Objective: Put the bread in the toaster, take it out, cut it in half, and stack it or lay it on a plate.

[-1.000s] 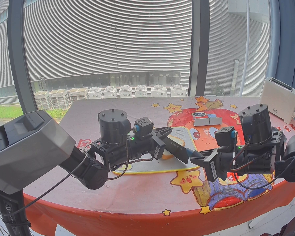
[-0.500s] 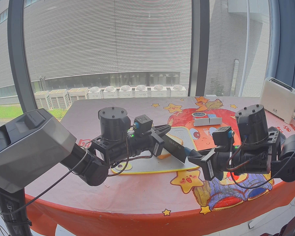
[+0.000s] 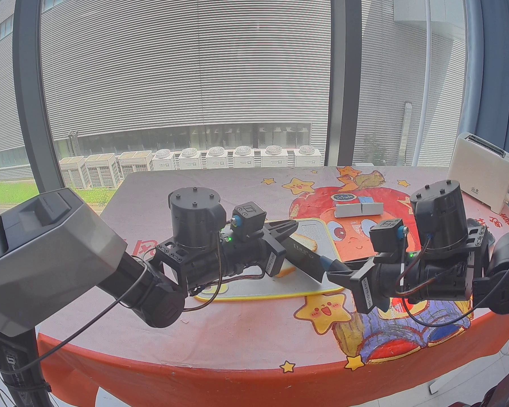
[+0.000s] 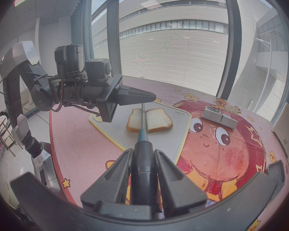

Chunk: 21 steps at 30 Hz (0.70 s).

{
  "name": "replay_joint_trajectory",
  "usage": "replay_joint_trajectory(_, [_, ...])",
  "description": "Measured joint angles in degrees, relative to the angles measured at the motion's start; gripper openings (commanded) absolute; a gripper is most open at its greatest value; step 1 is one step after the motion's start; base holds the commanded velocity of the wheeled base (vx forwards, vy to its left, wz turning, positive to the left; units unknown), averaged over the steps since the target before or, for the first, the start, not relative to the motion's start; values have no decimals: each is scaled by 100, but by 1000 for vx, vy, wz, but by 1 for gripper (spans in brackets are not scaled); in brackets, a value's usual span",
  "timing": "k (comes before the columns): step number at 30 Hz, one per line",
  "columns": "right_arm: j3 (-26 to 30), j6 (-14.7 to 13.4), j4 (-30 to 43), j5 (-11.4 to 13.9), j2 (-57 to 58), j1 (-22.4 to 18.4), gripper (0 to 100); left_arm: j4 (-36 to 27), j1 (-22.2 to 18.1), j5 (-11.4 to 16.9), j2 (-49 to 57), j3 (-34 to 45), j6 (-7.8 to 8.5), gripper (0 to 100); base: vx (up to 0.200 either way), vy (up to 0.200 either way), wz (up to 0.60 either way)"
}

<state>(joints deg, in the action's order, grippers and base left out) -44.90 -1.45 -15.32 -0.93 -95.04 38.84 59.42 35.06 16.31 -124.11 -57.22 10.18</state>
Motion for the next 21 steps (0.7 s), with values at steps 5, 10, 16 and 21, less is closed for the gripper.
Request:
replay_joint_trajectory(5, [15, 17, 38, -2, 111, 2, 0, 35, 68, 0, 33, 116, 16, 0, 0, 0, 0])
replay_joint_trajectory(10, [6, 15, 35, -5, 141, -1, 0, 17, 94, 0, 44, 105, 11, 0, 0, 0, 0])
replay_joint_trajectory(16, [4, 1, -71, -2, 68, 2, 0, -13, -67, 9, 40, 34, 11, 0, 0, 0, 0])
replay_joint_trajectory(21, [9, -11, -90, -5, -6, 5, 0, -84, -199, 7, 29, -154, 7, 0, 0, 0, 0])
